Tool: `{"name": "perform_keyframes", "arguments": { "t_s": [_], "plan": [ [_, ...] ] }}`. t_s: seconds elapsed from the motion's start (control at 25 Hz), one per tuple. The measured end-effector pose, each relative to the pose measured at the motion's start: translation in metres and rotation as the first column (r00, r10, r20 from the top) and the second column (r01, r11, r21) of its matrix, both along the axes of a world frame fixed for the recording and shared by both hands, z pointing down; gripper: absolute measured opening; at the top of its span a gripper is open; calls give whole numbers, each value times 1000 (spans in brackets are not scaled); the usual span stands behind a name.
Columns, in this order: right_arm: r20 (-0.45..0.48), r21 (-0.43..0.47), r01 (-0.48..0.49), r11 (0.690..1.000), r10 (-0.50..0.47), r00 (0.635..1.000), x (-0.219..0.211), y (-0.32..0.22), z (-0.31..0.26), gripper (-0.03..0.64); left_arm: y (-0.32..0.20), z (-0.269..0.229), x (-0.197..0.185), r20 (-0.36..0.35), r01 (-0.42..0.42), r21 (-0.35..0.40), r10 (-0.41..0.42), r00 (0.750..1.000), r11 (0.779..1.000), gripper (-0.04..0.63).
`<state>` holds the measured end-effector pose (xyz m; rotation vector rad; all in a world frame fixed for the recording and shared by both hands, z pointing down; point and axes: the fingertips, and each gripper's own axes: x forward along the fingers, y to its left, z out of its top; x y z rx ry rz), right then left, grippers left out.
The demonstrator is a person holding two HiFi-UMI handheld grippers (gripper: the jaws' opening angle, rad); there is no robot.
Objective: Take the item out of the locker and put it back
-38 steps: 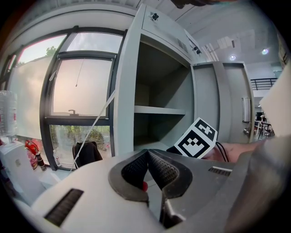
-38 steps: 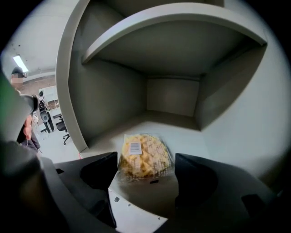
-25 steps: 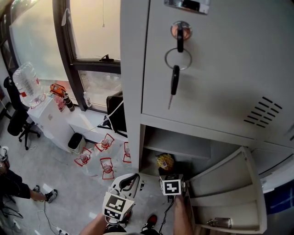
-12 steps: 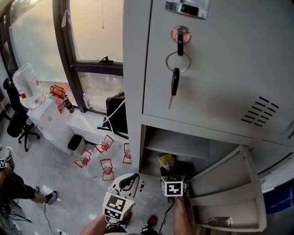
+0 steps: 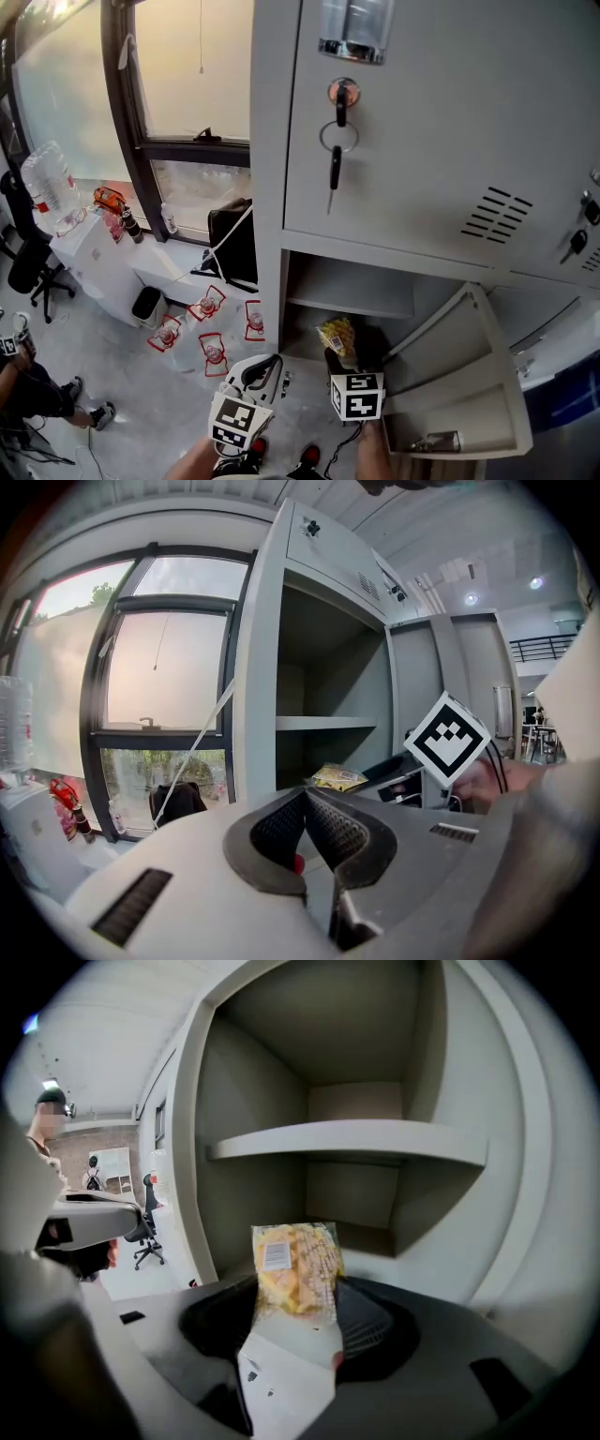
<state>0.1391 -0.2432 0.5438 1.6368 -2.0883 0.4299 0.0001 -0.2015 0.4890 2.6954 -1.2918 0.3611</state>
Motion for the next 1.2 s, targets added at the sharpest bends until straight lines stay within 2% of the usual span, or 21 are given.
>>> {"name": "perform_keyframes", "arguments": {
  "t_s": [0.6, 1.2],
  "plan": [
    [58, 198, -97, 975, 87, 995, 3, 83, -78, 258, 30, -27, 4, -18, -70, 57, 71, 997, 996, 21],
    [90, 254, -186, 949, 169, 982, -5, 154, -91, 259, 57, -38, -13, -26, -113, 78, 115, 993, 991, 21]
  ]
}}
